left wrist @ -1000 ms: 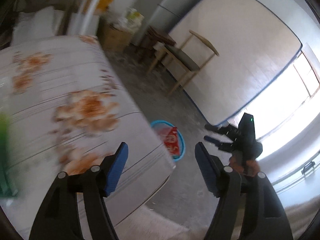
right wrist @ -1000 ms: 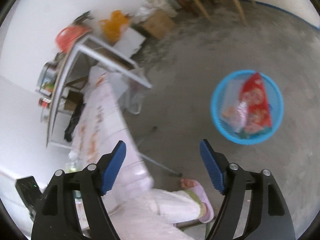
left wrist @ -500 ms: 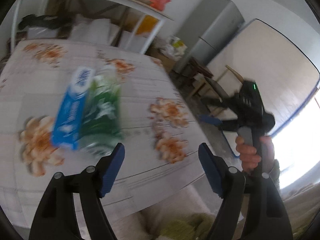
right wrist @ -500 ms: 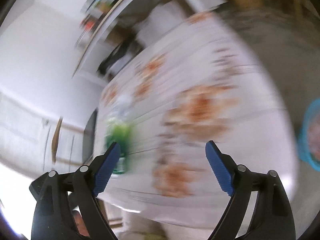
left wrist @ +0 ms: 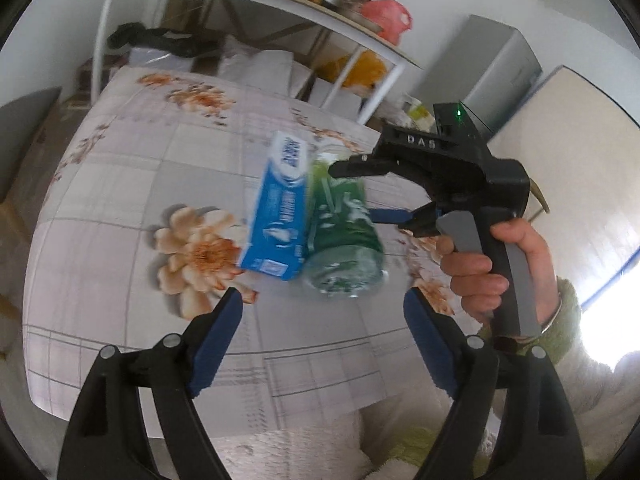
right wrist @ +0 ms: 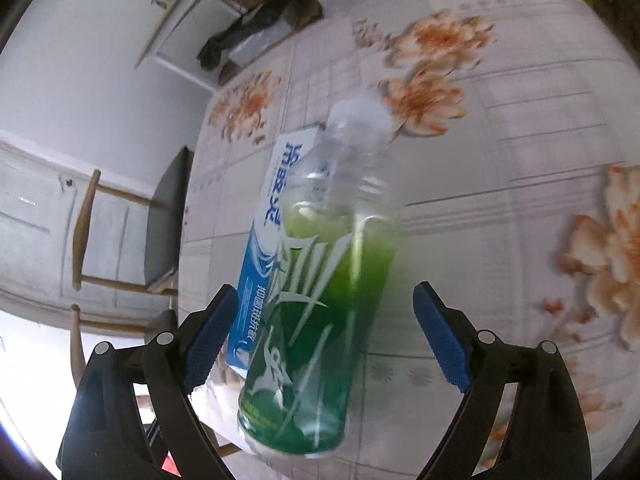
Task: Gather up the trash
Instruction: 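Grasp the blue toothpaste box with the left gripper while the right gripper grasps the green bottle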
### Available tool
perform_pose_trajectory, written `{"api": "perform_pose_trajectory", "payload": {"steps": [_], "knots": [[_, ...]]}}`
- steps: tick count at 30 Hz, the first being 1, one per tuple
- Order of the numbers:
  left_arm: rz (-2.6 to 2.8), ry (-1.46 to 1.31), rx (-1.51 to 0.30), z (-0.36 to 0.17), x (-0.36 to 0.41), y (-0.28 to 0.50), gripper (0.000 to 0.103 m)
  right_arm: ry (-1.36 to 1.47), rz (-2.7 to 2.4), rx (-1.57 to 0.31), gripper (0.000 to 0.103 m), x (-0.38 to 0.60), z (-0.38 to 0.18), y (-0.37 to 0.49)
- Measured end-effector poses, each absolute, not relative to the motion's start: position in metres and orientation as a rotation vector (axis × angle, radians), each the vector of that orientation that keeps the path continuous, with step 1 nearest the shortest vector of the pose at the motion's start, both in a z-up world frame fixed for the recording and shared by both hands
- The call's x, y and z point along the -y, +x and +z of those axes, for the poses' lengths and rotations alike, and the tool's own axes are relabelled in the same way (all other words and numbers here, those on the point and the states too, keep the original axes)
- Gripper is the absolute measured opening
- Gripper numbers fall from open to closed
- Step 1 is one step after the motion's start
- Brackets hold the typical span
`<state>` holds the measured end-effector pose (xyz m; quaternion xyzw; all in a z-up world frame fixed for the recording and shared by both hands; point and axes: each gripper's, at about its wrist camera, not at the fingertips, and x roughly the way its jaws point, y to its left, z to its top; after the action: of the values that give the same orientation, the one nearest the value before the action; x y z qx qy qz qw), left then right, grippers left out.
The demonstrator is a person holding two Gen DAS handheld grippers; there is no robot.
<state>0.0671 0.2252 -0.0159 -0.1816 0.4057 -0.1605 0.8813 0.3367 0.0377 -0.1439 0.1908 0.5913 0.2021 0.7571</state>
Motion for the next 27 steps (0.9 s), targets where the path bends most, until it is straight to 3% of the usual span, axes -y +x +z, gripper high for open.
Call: {"api": "perform_pose_trajectory", "payload": {"steps": [2, 4, 5, 12, 23, 27], "knots": [[-0.323, -0.392, -0.845, -0.018, -0.230, 0.068, 0.080, 0.401, 0.437, -1.296, 0.081, -0.044, -0.150, 0.335], [-0.310, -0.407, -0.841, -0.019, -0.234, 0.074, 0.080, 0.390, 0.445, -1.299, 0.066, -0.047, -0.154, 0.336], [-0.304, -0.415, -0.840, -0.019, -0.236, 0.079, 0.080, 0.403, 0.459, -1.296, 0.065, -0.047, -0.156, 0.338], [-0.225, -0.347, -0.867, -0.025, -0.228, 0.120, 0.080, 0.398, 0.437, -1.246, 0.063, -0.006, -0.149, 0.318], [-0.082, 0.148, -0.932, -0.059, -0.160, 0.170, 0.080, 0.430, 0.289, -1.198, 0.063, 0.083, -0.147, 0.276], [-0.041, 0.122, -0.968, -0.066, -0.167, 0.178, 0.069, 0.471, 0.289, -1.175, 0.063, 0.092, -0.149, 0.268]]}}
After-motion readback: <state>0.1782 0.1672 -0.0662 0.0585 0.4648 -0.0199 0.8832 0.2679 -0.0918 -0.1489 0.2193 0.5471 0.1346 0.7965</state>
